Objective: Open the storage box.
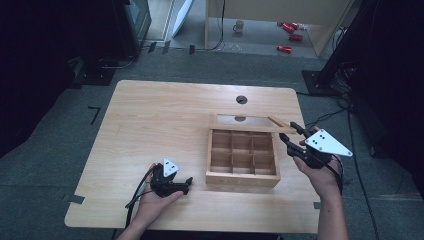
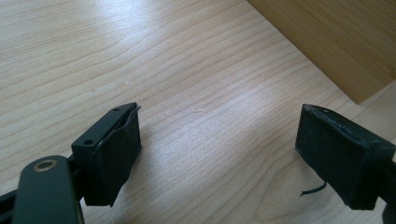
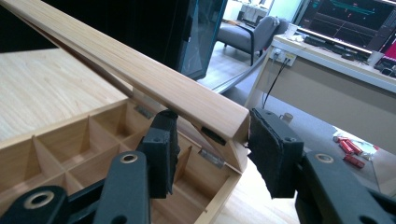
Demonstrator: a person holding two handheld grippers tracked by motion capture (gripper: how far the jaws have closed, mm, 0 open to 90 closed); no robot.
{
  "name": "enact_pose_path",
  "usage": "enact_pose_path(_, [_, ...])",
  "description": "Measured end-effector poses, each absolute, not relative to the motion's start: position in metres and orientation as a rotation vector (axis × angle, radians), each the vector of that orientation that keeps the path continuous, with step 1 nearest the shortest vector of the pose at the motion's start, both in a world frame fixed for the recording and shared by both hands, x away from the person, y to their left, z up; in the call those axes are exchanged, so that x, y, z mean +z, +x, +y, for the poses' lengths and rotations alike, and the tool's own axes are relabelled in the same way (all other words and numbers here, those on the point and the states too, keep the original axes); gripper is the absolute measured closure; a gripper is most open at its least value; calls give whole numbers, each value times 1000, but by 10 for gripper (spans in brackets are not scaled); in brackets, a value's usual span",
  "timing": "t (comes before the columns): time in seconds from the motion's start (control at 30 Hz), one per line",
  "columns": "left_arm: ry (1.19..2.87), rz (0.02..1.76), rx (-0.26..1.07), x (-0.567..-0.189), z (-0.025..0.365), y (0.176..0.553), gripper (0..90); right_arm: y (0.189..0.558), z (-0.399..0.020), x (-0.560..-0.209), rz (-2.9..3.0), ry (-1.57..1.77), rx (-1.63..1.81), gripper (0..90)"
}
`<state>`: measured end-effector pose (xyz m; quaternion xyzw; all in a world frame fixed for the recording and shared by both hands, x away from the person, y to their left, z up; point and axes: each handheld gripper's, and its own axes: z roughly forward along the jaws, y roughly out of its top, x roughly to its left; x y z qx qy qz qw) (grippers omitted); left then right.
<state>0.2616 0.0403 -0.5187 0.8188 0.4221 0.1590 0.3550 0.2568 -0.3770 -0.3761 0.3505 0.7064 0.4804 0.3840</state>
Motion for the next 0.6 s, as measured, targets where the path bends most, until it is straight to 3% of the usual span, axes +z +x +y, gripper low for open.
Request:
enact_pose_path(0.1, [2117,1090,411,-519,40,262,146,263,-378,-373,1800,910,1219,576])
enact_pose_path(0.6, [2117,1090,417,-519,40,262,146,292,-390,-369,1830,963,1312,598])
